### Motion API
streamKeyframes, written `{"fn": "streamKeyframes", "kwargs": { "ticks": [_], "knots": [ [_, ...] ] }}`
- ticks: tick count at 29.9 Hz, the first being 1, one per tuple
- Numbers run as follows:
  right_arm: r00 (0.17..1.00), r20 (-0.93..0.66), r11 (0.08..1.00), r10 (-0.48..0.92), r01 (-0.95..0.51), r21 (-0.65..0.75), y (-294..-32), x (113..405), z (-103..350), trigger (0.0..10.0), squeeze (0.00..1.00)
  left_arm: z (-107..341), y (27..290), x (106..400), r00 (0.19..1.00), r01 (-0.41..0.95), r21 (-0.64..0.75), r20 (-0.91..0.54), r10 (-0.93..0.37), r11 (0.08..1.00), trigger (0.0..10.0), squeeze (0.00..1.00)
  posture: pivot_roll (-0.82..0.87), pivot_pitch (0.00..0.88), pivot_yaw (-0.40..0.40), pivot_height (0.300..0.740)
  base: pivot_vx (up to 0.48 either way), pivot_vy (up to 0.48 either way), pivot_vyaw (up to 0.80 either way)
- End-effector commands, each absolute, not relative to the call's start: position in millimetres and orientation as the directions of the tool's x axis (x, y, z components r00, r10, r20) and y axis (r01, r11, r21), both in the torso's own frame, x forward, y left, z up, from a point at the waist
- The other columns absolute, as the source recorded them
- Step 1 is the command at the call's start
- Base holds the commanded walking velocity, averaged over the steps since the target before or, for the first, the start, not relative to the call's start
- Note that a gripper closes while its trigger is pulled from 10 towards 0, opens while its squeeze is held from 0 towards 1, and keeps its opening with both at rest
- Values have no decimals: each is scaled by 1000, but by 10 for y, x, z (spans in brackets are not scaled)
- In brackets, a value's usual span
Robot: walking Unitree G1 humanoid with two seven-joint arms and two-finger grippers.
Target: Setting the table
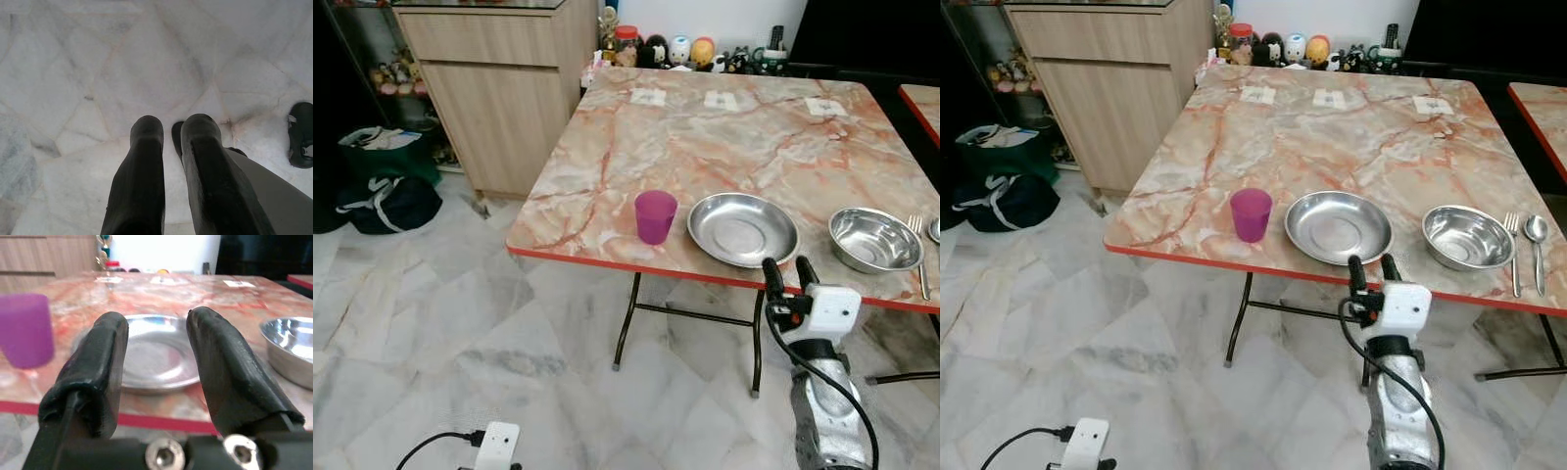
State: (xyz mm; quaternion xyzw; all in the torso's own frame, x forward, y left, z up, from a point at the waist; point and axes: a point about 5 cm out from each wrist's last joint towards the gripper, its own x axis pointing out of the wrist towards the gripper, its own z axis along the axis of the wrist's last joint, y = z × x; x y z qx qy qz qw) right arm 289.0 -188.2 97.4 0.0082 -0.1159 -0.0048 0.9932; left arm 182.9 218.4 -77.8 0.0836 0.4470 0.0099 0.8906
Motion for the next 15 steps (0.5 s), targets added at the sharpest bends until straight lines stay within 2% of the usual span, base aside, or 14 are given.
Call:
{"fn": "streamKeyframes", "kwargs": {
  "ticks": [1, 3, 15],
  "knots": [
    [974, 224, 1000, -27, 25, 9, -1895, 2875, 1000, 10000, 0, -785, 2232, 1791, 597, 34, 163, -794, 111, 986, 10000, 0, -59, 53, -16, 740, 0, 0, 0],
    [976, 212, 998, -57, 54, 22, -1912, 2878, 1020, 10000, 0, -788, 2245, 1779, 593, 35, 170, -797, 116, 985, 10000, 0, -56, 58, -14, 740, 0, 0, 0],
    [965, 180, 981, -189, 178, 74, -2053, 2855, 1080, 10000, 0, -793, 2245, 1767, 592, 40, 169, -798, 113, 985, 10000, 0, -54, 66, -13, 740, 278, 0, 0]
  ]
}}
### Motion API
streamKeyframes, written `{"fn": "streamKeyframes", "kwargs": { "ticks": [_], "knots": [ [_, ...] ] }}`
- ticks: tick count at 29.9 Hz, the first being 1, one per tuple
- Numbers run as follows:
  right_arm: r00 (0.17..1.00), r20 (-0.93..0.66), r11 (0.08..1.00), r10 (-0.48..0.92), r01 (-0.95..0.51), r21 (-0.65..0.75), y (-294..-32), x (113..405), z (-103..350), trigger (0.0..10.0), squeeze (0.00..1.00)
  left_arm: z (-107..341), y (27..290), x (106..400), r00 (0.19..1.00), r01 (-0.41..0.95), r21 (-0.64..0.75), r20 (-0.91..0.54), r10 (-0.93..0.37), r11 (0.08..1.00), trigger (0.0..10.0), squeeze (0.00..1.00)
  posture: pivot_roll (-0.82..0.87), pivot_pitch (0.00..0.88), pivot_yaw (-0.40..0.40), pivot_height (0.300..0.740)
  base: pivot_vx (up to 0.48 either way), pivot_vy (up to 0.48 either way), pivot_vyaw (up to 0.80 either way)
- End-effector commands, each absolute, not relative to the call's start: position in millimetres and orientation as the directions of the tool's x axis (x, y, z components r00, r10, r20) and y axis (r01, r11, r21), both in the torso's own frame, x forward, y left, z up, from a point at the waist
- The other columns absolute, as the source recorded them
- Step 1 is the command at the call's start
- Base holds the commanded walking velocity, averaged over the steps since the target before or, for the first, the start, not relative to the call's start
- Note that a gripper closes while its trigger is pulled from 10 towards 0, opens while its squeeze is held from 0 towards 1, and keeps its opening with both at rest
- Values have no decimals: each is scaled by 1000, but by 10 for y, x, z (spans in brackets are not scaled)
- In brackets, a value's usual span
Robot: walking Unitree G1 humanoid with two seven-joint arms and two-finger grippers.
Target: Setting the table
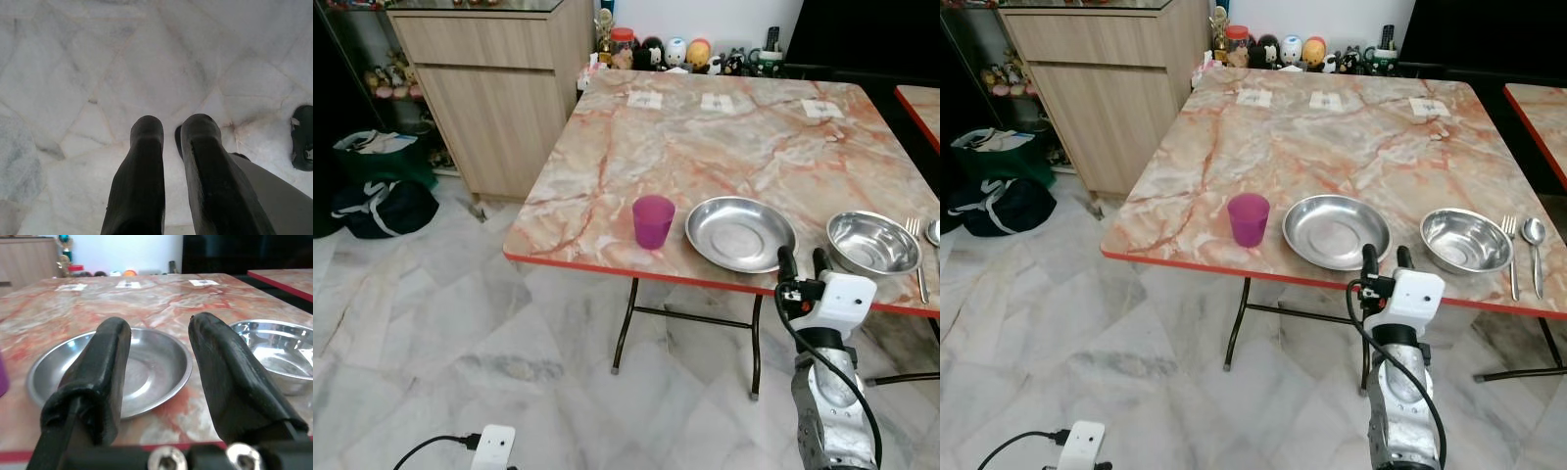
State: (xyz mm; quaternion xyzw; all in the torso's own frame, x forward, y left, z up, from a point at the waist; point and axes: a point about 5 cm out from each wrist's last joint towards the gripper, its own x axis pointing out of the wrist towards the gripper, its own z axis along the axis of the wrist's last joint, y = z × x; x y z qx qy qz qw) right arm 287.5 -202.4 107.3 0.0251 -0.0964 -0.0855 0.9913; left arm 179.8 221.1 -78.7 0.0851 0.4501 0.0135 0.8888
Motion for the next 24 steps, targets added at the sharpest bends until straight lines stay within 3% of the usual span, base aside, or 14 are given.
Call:
{"fn": "streamKeyframes", "kwargs": {
  "ticks": [1, 5, 24],
  "knots": [
    [965, 175, 980, -193, 182, 75, -2060, 2851, 1076, 10000, 0, -794, 2244, 1767, 591, 42, 171, -798, 113, 984, 10000, 0, -54, 66, -13, 740, 289, 0, 0],
    [966, 151, 977, -210, 200, 77, -2081, 2824, 1050, 10000, 0, -793, 2245, 1769, 593, 41, 173, -797, 116, 984, 10000, 0, -48, 70, -15, 740, 289, 0, 0],
    [949, 168, 963, -267, 255, 90, -2212, 2808, 1162, 10000, 0, -798, 2242, 1760, 590, 44, 182, -798, 122, 982, 10000, 0, -49, 73, -16, 740, 0, 0, 0]
  ]
}}
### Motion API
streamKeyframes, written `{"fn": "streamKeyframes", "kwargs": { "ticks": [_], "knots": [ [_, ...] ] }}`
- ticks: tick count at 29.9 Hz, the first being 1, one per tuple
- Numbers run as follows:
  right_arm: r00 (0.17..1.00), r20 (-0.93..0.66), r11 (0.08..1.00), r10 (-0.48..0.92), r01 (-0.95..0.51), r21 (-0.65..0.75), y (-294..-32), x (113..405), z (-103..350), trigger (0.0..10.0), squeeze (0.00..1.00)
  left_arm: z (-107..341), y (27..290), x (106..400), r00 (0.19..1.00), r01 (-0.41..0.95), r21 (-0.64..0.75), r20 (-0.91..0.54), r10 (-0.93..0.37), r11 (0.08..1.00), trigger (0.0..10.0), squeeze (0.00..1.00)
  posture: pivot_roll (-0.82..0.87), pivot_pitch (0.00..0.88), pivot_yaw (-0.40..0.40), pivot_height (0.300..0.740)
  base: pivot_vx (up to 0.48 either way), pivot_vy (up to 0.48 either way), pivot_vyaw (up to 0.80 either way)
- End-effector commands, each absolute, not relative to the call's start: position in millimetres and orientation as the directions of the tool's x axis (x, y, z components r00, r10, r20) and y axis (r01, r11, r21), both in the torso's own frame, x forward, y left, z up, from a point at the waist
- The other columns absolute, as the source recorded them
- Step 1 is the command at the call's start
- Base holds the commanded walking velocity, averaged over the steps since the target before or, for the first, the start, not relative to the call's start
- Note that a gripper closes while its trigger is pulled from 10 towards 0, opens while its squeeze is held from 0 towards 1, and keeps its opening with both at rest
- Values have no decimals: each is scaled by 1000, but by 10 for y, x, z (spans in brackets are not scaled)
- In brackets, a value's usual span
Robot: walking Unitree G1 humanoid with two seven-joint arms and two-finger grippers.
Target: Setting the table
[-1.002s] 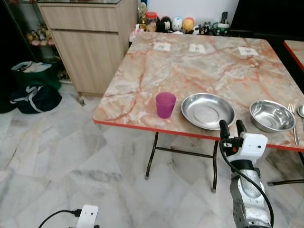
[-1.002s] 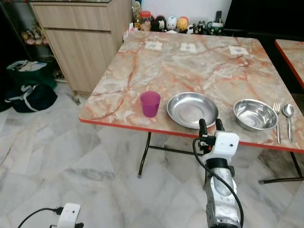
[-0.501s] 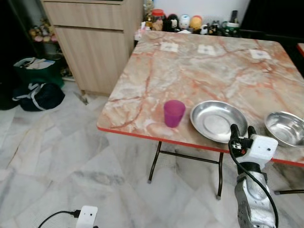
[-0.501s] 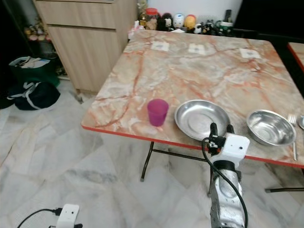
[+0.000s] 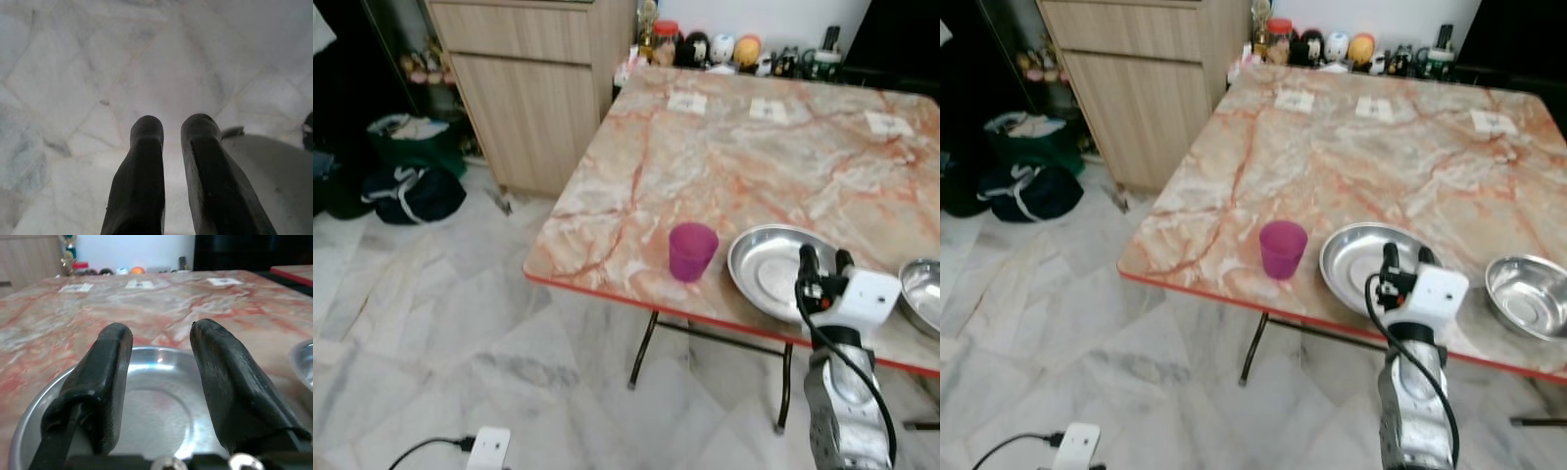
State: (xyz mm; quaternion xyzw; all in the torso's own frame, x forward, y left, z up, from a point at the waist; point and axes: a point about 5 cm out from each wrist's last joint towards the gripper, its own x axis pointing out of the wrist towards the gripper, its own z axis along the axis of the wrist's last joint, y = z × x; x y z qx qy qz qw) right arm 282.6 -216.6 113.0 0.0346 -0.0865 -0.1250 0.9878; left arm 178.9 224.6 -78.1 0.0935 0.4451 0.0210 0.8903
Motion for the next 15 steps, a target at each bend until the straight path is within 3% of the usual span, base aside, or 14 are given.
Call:
{"fn": "streamKeyframes", "kwargs": {
  "ticks": [1, 5, 6, 7, 8, 15],
  "knots": [
    [949, 168, 963, -267, 255, 90, -2212, 2808, 1163, 10000, 0, -798, 2242, 1760, 590, 44, 182, -798, 122, 982, 10000, 0, -49, 73, -16, 740, 0, 0, 0],
    [949, 166, 963, -267, 255, 90, -2209, 2807, 1166, 10000, 0, -798, 2243, 1759, 591, 44, 182, -798, 121, 982, 10000, 0, -49, 73, -16, 740, 0, 0, 0],
    [934, 133, 938, -331, 311, 153, -2280, 2805, 1171, 10000, 1000, -802, 2237, 1754, 590, 47, 182, -799, 120, 982, 10000, 0, -50, 76, -20, 740, 0, 0, 0],
    [907, 66, 886, -417, 389, 251, -2379, 2797, 1159, 10000, 278, -807, 2230, 1745, 588, 51, 182, -800, 117, 982, 10000, 0, -48, 77, -19, 740, 0, 0, 0],
    [900, 31, 870, -435, 411, 272, -2405, 2794, 1138, 10000, 0, -808, 2229, 1743, 587, 53, 182, -801, 116, 982, 10000, 0, -48, 77, -19, 740, 0, 0, 0],
    [877, -104, 801, -468, 471, 370, -2479, 2827, 994, 10000, 0, -811, 2223, 1739, 586, 65, 184, -802, 112, 981, 10000, 0, -46, 78, -19, 740, 0, 0, 0]
  ]
}}
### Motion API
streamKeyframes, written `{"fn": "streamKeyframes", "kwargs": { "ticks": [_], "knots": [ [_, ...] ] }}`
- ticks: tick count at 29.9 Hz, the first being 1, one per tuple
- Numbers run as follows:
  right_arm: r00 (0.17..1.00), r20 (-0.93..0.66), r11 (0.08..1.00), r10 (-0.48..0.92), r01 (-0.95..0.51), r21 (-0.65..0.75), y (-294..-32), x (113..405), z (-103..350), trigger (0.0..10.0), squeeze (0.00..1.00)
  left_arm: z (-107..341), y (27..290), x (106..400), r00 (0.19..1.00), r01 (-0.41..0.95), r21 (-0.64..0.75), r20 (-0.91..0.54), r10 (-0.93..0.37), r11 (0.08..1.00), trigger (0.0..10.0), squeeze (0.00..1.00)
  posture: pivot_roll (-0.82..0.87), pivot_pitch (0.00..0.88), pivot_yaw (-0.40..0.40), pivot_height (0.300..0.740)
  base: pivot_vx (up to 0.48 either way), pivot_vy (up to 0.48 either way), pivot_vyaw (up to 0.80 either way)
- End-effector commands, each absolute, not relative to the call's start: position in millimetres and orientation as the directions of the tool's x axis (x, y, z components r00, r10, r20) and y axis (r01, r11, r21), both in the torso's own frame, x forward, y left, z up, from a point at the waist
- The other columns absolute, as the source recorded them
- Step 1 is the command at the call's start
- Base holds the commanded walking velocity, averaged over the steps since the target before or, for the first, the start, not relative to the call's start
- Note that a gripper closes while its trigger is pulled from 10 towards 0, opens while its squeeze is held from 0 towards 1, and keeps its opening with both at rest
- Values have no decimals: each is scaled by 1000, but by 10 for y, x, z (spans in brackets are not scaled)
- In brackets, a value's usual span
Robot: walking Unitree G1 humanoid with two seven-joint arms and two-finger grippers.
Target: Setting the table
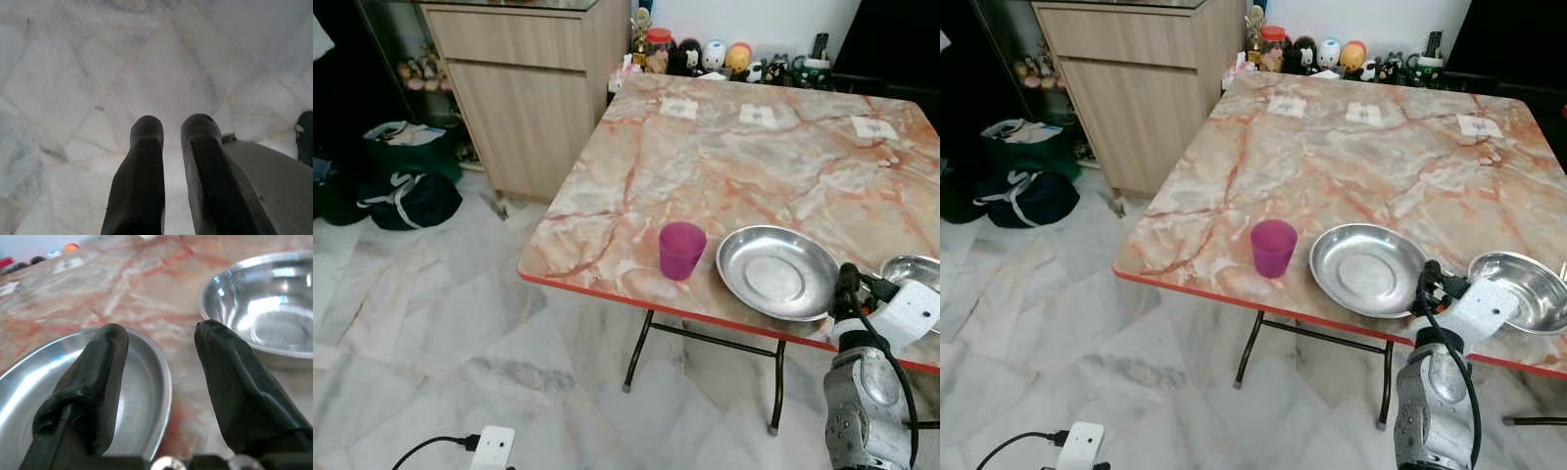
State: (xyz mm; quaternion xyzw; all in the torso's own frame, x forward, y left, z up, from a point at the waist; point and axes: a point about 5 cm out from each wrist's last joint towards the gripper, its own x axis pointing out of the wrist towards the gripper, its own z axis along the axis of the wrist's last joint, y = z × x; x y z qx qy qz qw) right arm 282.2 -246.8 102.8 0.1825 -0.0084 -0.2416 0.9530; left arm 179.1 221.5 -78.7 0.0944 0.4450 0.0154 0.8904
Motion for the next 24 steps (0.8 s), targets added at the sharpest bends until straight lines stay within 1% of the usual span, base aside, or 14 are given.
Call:
{"fn": "streamKeyframes", "kwargs": {
  "ticks": [1, 6, 9, 12, 19, 24],
  "knots": [
    [876, -118, 798, -467, 475, 370, -2485, 2835, 982, 10000, 0, -811, 2223, 1740, 587, 65, 184, -802, 112, 981, 10000, 0, -46, 78, -19, 740, 0, 0, 0],
    [879, -176, 759, -442, 471, 449, -2498, 2899, 971, 10000, 0, -811, 2218, 1740, 587, 76, 188, -802, 109, 979, 10000, 0, -43, 78, -19, 740, 0, 0, 0],
    [884, -188, 763, -427, 464, 451, -2493, 2921, 961, 10000, 0, -811, 2219, 1740, 588, 76, 189, -802, 109, 979, 10000, 0, -42, 79, -19, 740, 0, 0, 0],
    [882, -202, 734, -426, 468, 492, -2515, 2970, 965, 10000, 0, -810, 2225, 1737, 587, 79, 191, -802, 109, 978, 10000, 0, -37, 79, -18, 740, 0, 0, 0],
    [874, -206, 722, -440, 481, 497, -2569, 2985, 984, 10000, 0, -810, 2237, 1733, 586, 86, 196, -803, 109, 977, 10000, 0, -34, 77, -16, 740, 0, 0, 0],
    [872, -253, 728, -419, 489, 481, -2567, 2971, 919, 10000, 0, -810, 2237, 1730, 585, 95, 197, -804, 106, 976, 10000, 0, -37, 79, -15, 740, 0, 0, 0]
  ]
}}
